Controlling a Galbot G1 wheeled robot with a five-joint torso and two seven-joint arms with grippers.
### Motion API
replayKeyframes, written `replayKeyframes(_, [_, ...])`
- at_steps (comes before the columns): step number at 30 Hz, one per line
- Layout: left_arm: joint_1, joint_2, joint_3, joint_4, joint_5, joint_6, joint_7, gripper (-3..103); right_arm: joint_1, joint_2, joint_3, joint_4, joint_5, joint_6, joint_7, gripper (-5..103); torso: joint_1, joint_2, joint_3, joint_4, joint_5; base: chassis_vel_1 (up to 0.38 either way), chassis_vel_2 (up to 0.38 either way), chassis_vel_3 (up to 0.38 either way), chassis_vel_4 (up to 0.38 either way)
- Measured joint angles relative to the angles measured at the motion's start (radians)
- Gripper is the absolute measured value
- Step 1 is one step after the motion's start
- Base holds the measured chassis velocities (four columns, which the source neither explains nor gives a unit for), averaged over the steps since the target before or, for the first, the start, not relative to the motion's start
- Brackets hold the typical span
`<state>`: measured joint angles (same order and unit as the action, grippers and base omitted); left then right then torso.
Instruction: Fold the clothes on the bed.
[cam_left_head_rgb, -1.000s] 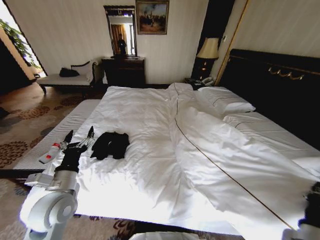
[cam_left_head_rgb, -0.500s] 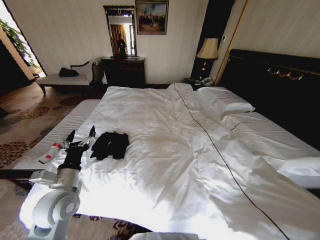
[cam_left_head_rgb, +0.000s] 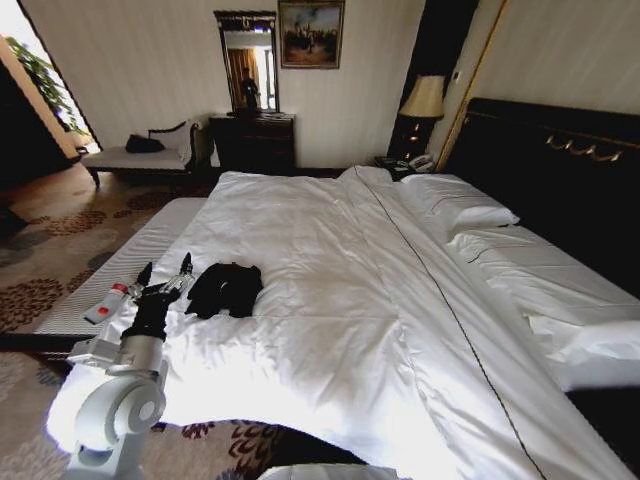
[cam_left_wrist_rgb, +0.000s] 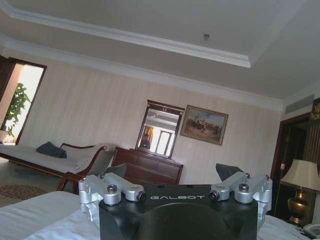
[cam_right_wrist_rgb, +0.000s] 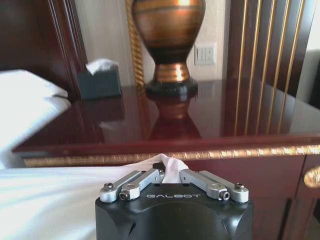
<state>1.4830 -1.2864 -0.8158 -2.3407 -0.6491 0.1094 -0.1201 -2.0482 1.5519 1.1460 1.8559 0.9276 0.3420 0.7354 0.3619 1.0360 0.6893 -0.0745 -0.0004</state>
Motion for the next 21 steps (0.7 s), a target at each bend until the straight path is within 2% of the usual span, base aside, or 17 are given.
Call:
replayKeyframes(2, [-0.002,0.001,-0.001,0.004,0.001,0.0,0.0,100,0.008,0.01,-0.029,-0.006,-0.003,0.0,0.0,1,0.0,0.0,0.0,-0.0015,-0.0006,0.0,0.0,0.0,0.0])
replayKeyframes(5, [-0.001,0.0,-0.001,0.005,0.003,0.0,0.0,100,0.012,0.022,-0.059,-0.008,-0.015,-0.001,0.0,1,0.0,0.0,0.0,-0.0021,-0.0006,0.0,0.0,0.0,0.0])
replayKeyframes(8, [0.007,0.0,-0.004,0.005,0.007,-0.003,0.001,100,0.018,0.037,-0.11,-0.035,-0.058,-0.001,0.001,1,0.0,0.0,0.0,-0.0015,-0.0008,0.0,0.0,0.0,0.0])
replayKeyframes(15, [0.012,0.005,-0.016,0.004,0.005,-0.005,0.002,100,0.072,0.022,-0.135,-0.175,-0.124,0.004,0.0,1,0.0,0.0,0.0,-0.0003,-0.0007,0.0,0.0,0.0,0.0])
replayKeyframes(20, [0.017,0.002,-0.016,-0.003,0.009,-0.005,0.002,100,0.118,0.003,-0.135,-0.257,-0.144,0.008,-0.006,1,0.0,0.0,0.0,-0.0003,-0.0003,0.0,0.0,0.0,0.0])
replayKeyframes(21, [0.019,0.001,-0.015,-0.006,0.012,-0.005,0.002,100,0.129,0.0,-0.13,-0.268,-0.153,0.014,-0.008,-2,0.0,0.0,0.0,-0.0009,0.0001,0.0,0.0,0.0,0.0])
